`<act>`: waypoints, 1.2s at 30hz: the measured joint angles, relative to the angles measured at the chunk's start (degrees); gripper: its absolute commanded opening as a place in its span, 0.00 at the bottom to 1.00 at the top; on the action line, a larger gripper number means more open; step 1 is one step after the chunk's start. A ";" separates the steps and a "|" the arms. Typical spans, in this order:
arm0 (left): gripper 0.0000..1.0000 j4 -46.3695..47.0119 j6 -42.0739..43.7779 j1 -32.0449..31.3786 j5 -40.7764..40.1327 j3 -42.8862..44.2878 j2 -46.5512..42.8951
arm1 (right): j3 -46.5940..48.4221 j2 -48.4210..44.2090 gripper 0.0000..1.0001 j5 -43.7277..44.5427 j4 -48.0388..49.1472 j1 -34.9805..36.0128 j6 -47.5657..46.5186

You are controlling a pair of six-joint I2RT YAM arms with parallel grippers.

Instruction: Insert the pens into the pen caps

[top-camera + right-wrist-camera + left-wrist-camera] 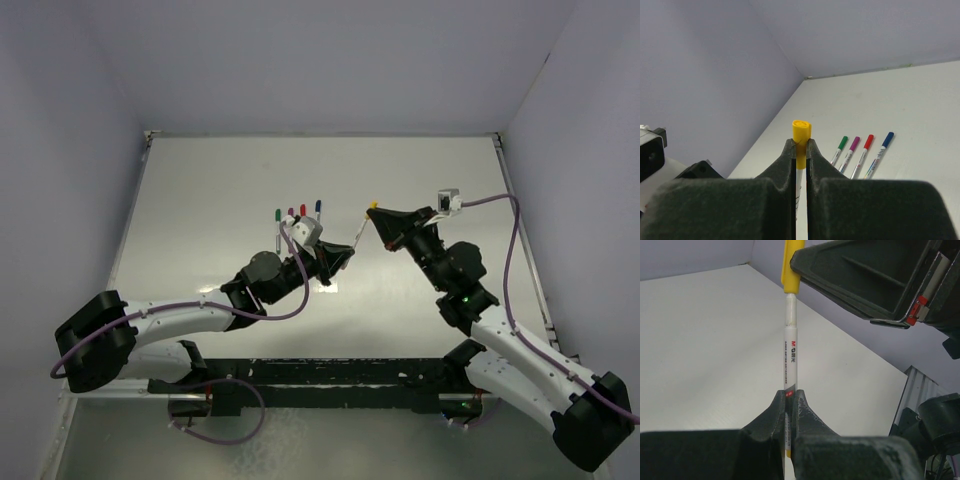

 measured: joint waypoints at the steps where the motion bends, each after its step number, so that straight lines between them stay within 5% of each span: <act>1: 0.00 0.00 0.00 0.00 -0.07 0.00 0.00 | -0.13 0.00 0.00 -0.09 -0.04 0.00 0.00; 36: 0.00 -5.07 4.44 3.56 -2.71 3.39 6.69 | 5.70 12.72 0.00 -6.95 -9.88 -1.18 1.33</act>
